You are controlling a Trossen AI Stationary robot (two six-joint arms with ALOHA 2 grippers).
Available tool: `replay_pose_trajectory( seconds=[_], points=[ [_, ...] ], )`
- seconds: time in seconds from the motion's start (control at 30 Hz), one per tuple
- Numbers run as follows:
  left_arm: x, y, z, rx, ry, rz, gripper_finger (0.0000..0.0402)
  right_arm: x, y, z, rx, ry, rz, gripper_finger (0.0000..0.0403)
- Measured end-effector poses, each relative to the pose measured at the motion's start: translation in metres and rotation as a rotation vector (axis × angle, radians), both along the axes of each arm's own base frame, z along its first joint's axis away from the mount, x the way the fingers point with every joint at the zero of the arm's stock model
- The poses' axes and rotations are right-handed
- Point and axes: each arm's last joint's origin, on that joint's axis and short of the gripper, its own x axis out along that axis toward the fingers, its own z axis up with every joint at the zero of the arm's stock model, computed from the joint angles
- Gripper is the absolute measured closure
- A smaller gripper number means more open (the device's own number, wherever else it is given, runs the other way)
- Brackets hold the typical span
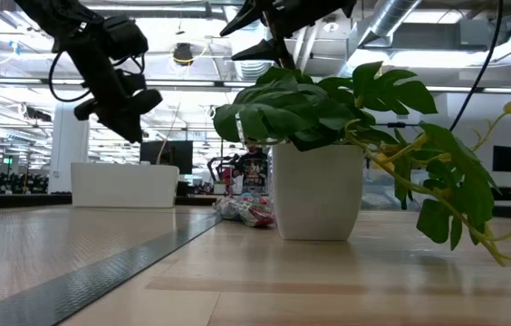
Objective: Pick and place Granola Bars by type
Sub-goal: Put the yellow granola bar into the white bin, then put the red granola bar into the gray bin
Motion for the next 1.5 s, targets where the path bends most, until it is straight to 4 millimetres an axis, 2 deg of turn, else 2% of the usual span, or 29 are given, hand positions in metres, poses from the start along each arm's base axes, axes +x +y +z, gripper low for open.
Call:
replay_pose_trajectory(
  seconds=[0.27,0.6,0.67,0.8,0.97,1.27,1.37,1.5],
  points=[
    [-0.001,0.003,0.001,0.012,-0.014,0.014,0.0245,0.000,0.000,0.000,0.000,0.000,0.000,0.0209],
    [0.002,0.005,0.006,0.037,-0.101,0.029,0.0225,0.000,0.000,0.000,0.004,-0.001,0.009,0.0211],
    [0.005,0.006,0.008,0.028,-0.143,-0.007,0.0225,0.000,0.001,0.000,0.012,-0.002,0.026,0.0212],
    [0.015,0.003,0.016,0.055,-0.223,-0.261,0.0225,-0.001,0.002,-0.003,0.025,0.030,0.054,0.0210],
    [0.009,-0.011,0.031,0.145,-0.370,-0.444,0.0225,-0.006,0.005,-0.011,0.016,0.122,0.075,0.0210],
    [-0.031,-0.060,0.036,0.314,-0.501,-0.536,0.0225,-0.005,0.013,-0.013,-0.019,0.144,0.116,0.0211],
    [-0.042,-0.073,0.036,0.362,-0.546,-0.566,0.0225,-0.006,0.013,-0.014,-0.040,0.152,0.124,0.0214],
    [-0.051,-0.086,0.025,0.366,-0.603,-0.578,0.0225,-0.007,0.013,-0.016,-0.044,0.176,0.114,0.0217]
  ],
)
